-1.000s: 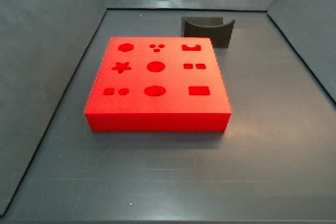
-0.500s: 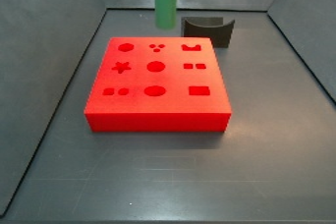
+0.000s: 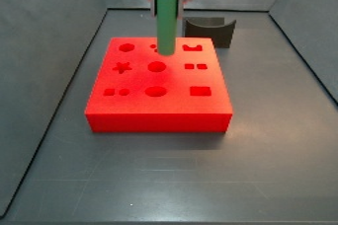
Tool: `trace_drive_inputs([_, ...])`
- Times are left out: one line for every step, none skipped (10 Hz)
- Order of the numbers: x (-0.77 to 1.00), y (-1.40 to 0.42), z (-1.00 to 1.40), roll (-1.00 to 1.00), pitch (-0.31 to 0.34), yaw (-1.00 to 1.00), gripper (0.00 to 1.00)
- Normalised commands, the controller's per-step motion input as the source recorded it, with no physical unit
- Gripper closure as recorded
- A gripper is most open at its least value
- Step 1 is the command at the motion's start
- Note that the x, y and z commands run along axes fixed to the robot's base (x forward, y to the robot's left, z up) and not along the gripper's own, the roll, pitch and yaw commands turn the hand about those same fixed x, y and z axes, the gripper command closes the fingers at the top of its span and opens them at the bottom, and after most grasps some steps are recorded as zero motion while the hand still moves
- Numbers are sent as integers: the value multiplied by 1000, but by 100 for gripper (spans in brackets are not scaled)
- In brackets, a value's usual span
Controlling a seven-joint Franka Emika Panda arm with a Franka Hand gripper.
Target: Insert the round object.
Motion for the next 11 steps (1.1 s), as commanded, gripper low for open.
trace_drive_inputs([-46, 246, -543, -141, 0, -137, 100])
trace_drive_inputs([0, 46, -69, -63, 4, 0, 100])
trace_drive_inputs([0, 0, -111, -63, 0, 0, 100])
trace_drive_inputs([-66, 0, -231, -79, 0, 0, 100])
trace_drive_inputs([-149, 0, -186, -76, -10, 0, 100])
trace_drive_inputs([-200, 0, -211, -73, -26, 0, 100])
trace_drive_inputs([-171, -26, -189, -76, -27, 0, 100])
trace_drive_inputs([-89, -109, -120, -54, -16, 0, 100])
trace_drive_inputs([-69, -120, -109, -77, -19, 0, 100])
trace_drive_inputs([-49, 0, -177, -79, -16, 0, 100])
trace_drive_inputs([-11, 9, -389, -17, -11, 0, 100])
